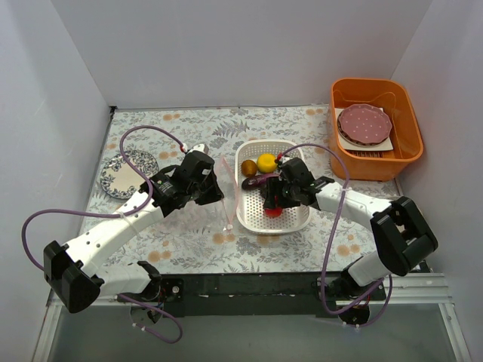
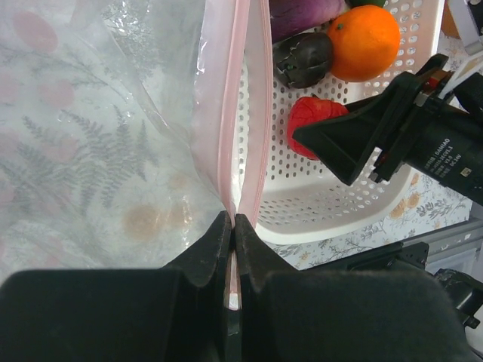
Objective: Place the food in the zip-top bag and seal the zipper
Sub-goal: Pick up the fake fruit from the bin.
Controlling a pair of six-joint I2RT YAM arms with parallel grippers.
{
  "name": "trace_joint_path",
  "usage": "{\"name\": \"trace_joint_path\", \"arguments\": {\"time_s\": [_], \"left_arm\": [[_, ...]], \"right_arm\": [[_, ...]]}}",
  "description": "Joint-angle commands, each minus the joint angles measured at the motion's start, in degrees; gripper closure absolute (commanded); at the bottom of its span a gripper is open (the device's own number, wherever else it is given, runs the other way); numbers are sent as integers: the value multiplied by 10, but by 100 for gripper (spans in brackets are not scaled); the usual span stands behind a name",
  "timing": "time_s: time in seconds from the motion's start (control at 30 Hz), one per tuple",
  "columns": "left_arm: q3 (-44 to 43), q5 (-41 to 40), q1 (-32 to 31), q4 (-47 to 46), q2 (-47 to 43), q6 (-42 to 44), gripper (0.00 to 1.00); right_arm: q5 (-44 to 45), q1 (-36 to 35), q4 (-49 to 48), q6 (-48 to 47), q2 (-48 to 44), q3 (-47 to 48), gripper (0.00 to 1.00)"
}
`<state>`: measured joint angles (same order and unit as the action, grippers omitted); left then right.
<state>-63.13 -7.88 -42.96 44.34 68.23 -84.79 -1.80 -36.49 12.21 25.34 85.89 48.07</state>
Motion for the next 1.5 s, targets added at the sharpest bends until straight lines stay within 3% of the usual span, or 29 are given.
{"name": "trace_joint_path", "arguments": {"time_s": [0.0, 0.53, 0.8, 1.1, 1.47], "left_arm": [[0, 6, 0, -7, -8, 6, 100], [5, 28, 0, -15, -8, 10, 100], [1, 58, 0, -18, -2, 21, 100], [-12, 68, 0, -7, -5, 28, 100], [-34, 67, 1, 9, -15, 31, 100]], "right_arm": [[-8, 1, -12, 17, -55, -9, 52], [-104, -8, -81, 79, -183, 21, 52], [-157, -45, -161, 106, -158, 49, 51], [-115, -104, -145, 93, -65, 99, 50], [-100, -115, -126, 77, -40, 112, 49]]}}
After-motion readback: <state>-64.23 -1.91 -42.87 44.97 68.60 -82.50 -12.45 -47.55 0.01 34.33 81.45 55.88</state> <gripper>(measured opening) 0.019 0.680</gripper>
